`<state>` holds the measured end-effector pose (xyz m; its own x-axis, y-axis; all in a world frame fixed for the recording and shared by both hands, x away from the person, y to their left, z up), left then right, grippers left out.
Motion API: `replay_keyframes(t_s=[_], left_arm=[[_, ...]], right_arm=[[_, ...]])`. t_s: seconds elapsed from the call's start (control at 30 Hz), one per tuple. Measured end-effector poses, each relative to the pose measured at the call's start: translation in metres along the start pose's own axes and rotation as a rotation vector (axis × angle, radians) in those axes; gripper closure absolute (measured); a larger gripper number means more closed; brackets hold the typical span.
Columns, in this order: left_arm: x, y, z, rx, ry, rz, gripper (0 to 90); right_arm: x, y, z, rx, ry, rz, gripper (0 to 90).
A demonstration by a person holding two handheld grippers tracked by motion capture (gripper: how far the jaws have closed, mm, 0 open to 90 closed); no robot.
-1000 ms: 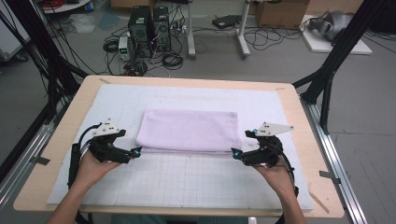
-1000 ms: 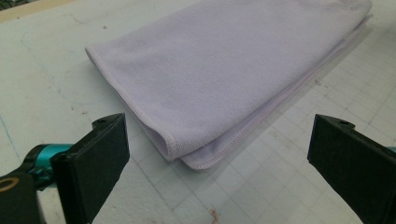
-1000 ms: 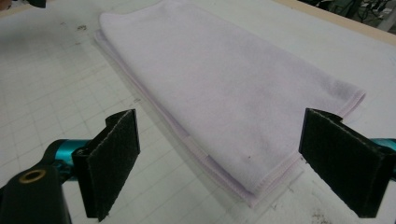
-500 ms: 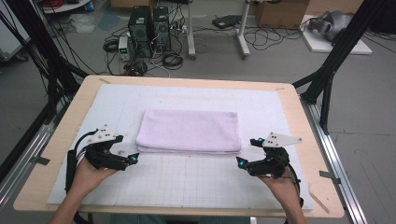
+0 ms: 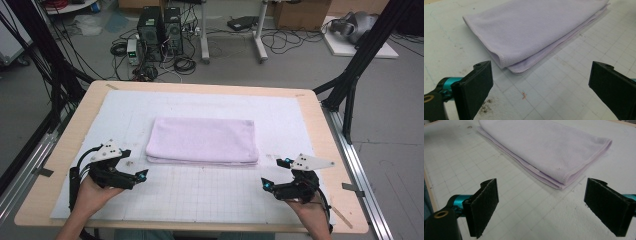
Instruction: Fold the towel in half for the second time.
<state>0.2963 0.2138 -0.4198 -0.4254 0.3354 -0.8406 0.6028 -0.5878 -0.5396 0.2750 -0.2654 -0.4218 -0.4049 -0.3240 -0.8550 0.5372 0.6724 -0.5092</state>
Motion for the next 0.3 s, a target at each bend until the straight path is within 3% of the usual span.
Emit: replay_keyframes(t_s=[0.3], left_arm=[[0.0056, -0.0023, 0.0028, -0.015, -0.009, 0.012, 6.0]], right_arm=[[0.0049, -0.0015, 0.0001, -0.007, 0.004, 0.009, 11.6]])
Point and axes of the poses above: each handheld gripper's, and its own axes: y roughly forward along the jaws, x roughly out of its underside, z roughly to its right, the point moved 4 cm from there along y, roughly forward along the jaws, and after that the axes turned 2 degrees about -x, right-handed, at the moved point
